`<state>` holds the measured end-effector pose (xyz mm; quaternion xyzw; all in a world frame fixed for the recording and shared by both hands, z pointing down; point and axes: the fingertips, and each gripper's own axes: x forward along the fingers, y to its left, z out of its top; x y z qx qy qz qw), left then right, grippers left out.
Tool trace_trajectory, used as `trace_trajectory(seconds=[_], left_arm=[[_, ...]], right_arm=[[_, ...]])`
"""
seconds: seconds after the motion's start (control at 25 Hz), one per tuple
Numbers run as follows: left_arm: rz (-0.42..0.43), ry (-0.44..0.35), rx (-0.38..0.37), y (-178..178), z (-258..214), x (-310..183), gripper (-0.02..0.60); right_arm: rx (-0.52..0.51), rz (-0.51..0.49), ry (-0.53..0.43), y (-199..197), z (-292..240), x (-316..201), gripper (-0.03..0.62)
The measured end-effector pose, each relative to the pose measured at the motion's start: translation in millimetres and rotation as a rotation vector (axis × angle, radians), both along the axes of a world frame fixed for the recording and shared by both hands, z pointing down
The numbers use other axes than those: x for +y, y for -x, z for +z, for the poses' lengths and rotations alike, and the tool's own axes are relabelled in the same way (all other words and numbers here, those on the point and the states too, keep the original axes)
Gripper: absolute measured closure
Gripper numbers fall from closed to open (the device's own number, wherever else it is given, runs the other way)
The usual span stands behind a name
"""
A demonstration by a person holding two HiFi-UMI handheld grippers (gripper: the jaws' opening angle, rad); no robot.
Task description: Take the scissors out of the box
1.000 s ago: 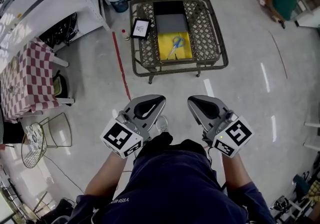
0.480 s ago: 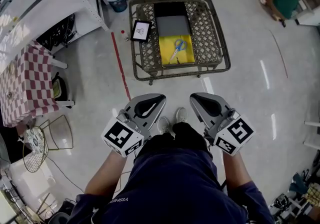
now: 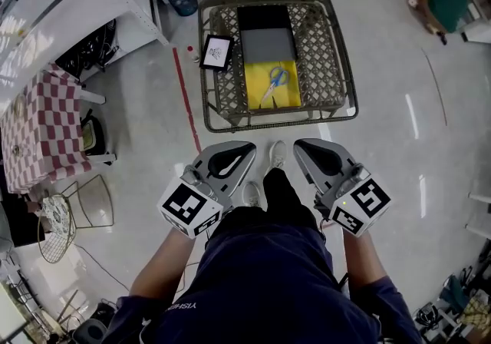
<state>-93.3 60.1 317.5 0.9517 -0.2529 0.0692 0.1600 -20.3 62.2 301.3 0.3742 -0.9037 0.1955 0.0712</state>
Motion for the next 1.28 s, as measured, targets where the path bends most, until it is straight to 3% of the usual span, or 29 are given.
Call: trace_trajectory(seconds=[0.64,1.28], left_arm=[[-0.073,0.042,-0.071,-55.3,17.3,-110.3,0.556],[-0.125,0.081,-0.177,-96.6,64.6,-178.7,0.557]], right_arm=[[-0.027,-0.083,0.062,-56.4,18.5,-115.9,0.577],[-0.041,-0.154,0.123,-98.1,52.5,-189.7,0.577]])
